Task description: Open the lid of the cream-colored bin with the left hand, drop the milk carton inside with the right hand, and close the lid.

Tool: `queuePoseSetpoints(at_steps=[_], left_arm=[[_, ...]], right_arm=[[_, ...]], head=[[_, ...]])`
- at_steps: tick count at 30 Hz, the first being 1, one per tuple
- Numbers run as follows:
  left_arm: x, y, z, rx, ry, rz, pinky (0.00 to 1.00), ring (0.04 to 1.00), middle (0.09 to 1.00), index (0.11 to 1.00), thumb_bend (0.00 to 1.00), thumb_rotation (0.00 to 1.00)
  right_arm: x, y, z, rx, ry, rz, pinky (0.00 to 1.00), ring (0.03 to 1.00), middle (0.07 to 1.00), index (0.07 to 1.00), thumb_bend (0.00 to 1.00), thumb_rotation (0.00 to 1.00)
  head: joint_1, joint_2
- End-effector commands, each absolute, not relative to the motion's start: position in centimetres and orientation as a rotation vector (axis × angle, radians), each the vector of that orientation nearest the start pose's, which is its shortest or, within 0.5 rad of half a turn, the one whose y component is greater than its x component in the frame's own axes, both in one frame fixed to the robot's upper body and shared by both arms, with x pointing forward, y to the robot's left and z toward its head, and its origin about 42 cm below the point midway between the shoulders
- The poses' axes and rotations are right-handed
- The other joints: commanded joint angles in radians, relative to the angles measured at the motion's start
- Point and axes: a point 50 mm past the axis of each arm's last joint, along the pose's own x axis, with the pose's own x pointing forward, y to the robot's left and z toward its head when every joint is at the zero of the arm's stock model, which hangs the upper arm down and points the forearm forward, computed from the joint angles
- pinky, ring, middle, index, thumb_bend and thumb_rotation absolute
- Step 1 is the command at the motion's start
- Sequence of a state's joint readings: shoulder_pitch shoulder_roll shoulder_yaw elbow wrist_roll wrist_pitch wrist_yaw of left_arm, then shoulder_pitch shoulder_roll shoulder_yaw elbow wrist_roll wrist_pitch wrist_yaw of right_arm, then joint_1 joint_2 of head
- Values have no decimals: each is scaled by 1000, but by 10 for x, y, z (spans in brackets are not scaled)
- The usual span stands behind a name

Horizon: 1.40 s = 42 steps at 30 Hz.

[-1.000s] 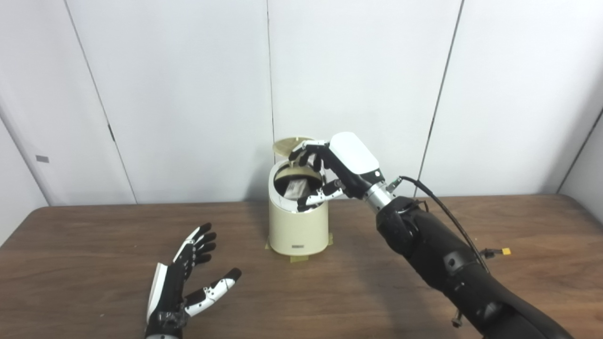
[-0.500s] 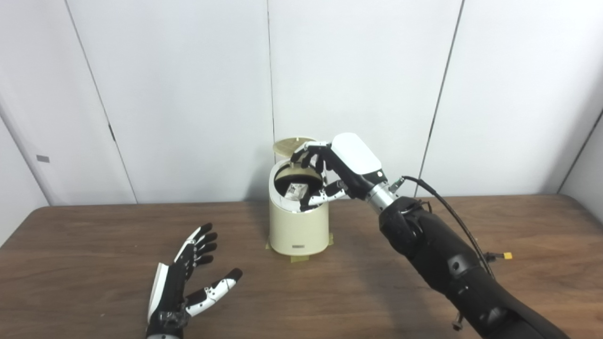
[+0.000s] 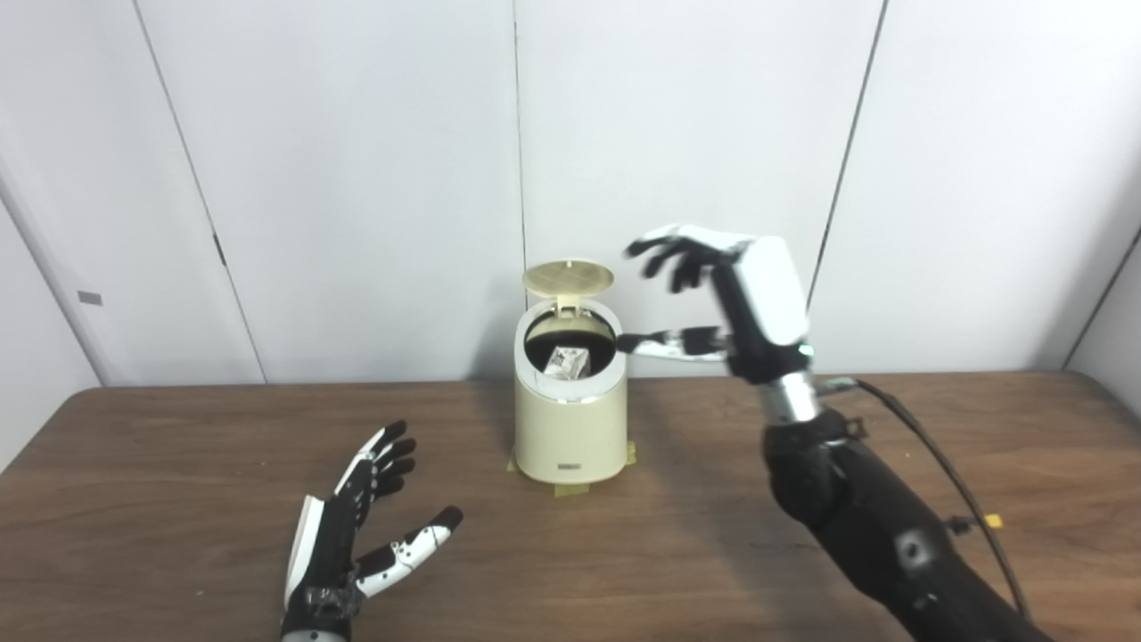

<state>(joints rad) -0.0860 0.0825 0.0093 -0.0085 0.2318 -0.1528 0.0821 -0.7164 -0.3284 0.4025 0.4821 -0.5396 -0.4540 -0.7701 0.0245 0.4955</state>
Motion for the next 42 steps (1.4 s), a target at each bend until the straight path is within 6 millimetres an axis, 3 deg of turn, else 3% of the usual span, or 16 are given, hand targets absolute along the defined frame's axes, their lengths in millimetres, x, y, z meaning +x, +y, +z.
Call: queuePoseSetpoints(at_steps=[1,4,9,15,19,28,38,42], left_arm=[[307,234,131,311,-263,59,807,813,846,895,684,200],[308,235,131,304,-265,58,801,812,845,894,687,198],[308,236,132,297,-272,51,765,810,843,891,699,216],[309,238,142,292,-311,31,767,817,848,896,709,253],[315,238,156,280,-340,-4,657,807,858,898,723,244],[360,236,221,382,-440,-118,755,886,899,931,825,317],[426,219,307,489,-509,-193,808,937,943,965,869,288],[445,211,330,533,-510,-208,797,952,958,978,881,273]], right_arm=[[457,-212,267,-567,-970,-159,229,305,483,616,827,303],[442,-225,251,-480,-823,-67,237,329,539,656,856,286],[413,-243,221,-377,-642,108,427,560,733,772,889,289],[387,-250,194,-232,-536,172,565,686,802,817,891,255],[374,-246,179,-170,-504,154,564,702,813,832,895,290],[363,-239,169,-140,-489,131,560,663,804,833,857,270],[359,-233,172,-153,-469,126,569,672,809,814,853,253],[359,-233,173,-154,-465,126,560,671,807,805,855,252]], head=[[0,1],[1,-1],[10,-4],[23,-8],[31,-9],[29,-13],[26,-13],[24,-14]])
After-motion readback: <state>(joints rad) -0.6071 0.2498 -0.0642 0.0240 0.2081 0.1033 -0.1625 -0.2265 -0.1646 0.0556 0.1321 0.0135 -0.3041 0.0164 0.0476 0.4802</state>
